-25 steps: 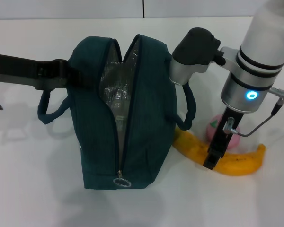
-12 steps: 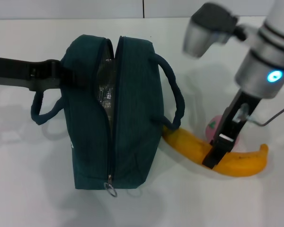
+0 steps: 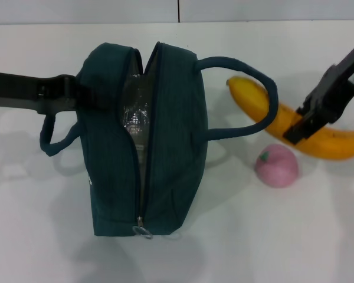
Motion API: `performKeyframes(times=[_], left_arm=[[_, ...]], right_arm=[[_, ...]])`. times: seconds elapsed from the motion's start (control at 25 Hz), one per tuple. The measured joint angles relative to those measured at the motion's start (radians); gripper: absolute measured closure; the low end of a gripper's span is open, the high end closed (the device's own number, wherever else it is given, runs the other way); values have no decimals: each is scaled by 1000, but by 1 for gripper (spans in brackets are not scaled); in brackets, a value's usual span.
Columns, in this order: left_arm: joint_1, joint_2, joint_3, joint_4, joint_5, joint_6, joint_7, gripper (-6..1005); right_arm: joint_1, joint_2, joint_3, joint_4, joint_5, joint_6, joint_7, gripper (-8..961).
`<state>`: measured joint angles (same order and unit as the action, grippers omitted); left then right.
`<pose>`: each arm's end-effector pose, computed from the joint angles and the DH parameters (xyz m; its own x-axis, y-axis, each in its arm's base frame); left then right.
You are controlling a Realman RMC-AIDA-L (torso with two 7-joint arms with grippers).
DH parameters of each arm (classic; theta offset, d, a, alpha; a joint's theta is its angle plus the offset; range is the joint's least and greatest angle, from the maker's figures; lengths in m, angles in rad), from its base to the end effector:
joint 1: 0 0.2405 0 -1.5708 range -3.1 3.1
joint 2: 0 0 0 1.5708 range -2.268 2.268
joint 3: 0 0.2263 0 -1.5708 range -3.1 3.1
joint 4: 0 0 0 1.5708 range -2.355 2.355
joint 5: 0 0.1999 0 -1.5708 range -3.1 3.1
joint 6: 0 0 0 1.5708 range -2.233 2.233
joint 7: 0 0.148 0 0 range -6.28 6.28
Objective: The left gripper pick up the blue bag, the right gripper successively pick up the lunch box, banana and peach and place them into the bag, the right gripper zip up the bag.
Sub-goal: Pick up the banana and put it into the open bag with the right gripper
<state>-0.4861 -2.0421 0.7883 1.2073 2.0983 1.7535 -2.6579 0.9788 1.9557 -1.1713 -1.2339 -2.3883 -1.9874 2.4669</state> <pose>-0.1969 0.3131 0.0845 0.2663 0.9009 0.3427 0.9447 -0.3146 0.0929 0.0735 0.3380 0.0600 0.8252 -0.4612 0.3261 -0.4470 -0.8862 -0.1219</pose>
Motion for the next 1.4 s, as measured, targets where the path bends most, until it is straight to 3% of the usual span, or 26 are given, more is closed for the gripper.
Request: performKeyframes(times=[0.44, 0.76, 1.16, 1.4], left_arm=[[-9, -21, 14, -2, -68, 44, 9, 958], [-13, -21, 14, -7, -75, 41, 8, 958], [-34, -15, 13, -57, -72, 34, 9, 958], [-50, -15, 14, -73, -70, 27, 16, 958]], right_arm=[[19, -24, 58, -104, -41, -37, -24, 522], [-8, -46, 75, -126, -52, -106, -31, 519], [-37, -48, 147, -142, -72, -150, -58, 515], [-80, -30, 147, -113, -132, -151, -96, 513]])
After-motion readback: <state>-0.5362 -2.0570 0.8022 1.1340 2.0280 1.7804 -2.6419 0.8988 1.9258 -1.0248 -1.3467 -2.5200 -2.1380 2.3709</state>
